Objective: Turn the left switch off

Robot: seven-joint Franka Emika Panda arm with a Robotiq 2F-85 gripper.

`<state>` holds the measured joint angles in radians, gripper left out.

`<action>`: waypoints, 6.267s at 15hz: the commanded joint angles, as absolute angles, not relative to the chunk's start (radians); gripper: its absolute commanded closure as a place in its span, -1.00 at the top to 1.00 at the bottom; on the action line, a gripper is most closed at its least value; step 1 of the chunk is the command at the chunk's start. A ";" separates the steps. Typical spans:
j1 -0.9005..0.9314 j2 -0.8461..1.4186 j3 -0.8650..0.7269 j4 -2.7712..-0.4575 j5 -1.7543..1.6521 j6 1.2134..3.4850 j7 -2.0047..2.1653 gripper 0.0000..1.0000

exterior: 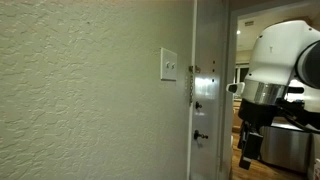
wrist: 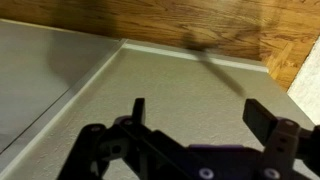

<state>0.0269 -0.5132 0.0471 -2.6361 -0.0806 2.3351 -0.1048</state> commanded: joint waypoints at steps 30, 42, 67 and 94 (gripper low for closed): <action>0.018 -0.465 0.032 -2.523 -0.091 2.330 -0.090 1.00; 0.003 -0.259 -0.035 -2.201 -0.061 2.341 -0.125 0.77; 0.013 -0.230 -0.028 -1.880 -0.059 2.439 -0.133 -0.01; 0.007 -0.117 -0.015 -1.753 -0.027 2.406 -0.166 -0.87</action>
